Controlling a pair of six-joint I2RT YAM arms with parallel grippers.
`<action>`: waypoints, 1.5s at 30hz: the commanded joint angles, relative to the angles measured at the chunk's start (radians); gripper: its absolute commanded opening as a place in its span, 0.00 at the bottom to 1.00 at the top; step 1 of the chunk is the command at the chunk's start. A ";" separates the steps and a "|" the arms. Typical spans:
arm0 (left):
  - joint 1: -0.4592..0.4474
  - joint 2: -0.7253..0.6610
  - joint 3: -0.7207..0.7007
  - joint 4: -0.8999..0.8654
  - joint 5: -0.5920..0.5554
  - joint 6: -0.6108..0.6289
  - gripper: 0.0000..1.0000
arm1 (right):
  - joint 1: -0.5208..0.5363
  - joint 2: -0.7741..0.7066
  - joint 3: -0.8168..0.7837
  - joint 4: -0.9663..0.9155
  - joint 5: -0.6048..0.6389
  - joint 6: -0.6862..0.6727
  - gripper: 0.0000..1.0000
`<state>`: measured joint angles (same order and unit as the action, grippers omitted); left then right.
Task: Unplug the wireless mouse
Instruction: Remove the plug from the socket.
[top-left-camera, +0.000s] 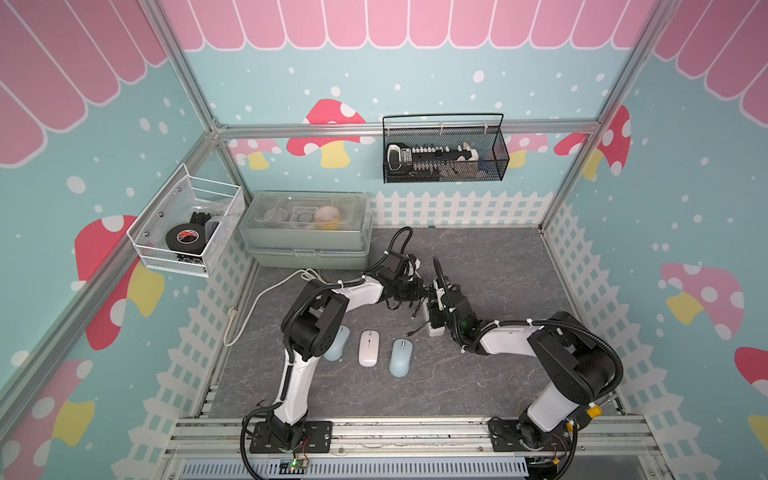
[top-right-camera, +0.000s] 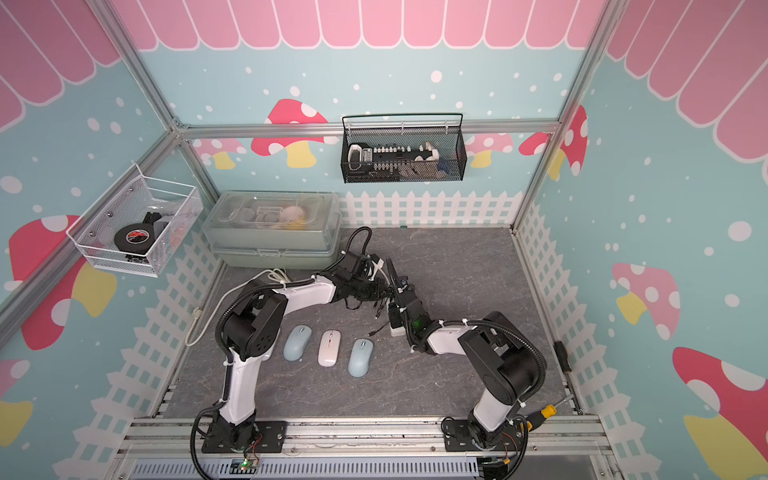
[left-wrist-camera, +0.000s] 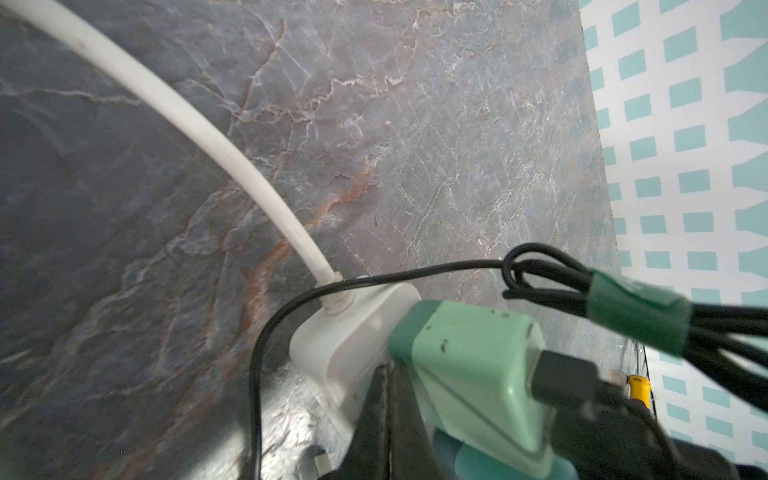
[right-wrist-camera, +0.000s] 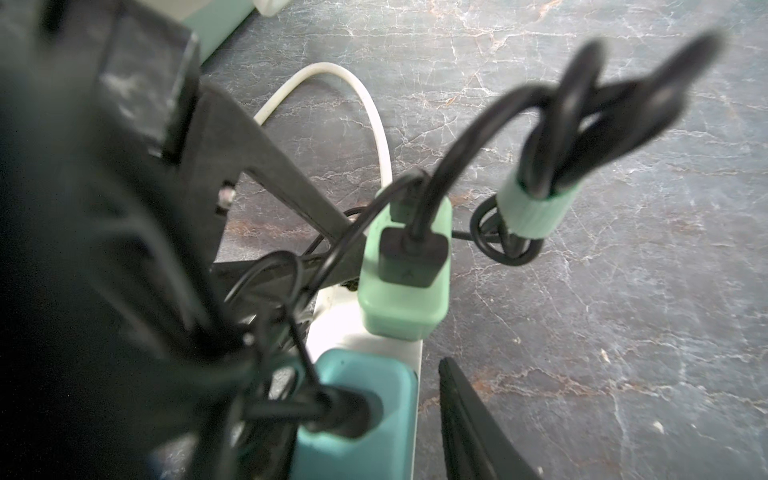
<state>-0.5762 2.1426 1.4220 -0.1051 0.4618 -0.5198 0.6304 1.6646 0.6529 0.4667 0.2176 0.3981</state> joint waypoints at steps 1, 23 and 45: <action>-0.004 0.085 -0.031 -0.143 -0.053 -0.004 0.00 | 0.007 0.029 0.027 -0.053 0.012 0.007 0.45; -0.003 0.085 -0.032 -0.155 -0.065 -0.003 0.00 | 0.012 -0.023 0.013 -0.146 0.025 0.054 0.40; 0.000 0.086 -0.032 -0.160 -0.064 -0.003 0.00 | 0.012 -0.085 0.008 -0.199 0.022 0.073 0.49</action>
<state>-0.5766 2.1429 1.4235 -0.1081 0.4618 -0.5198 0.6415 1.6093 0.6743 0.2977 0.2348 0.4690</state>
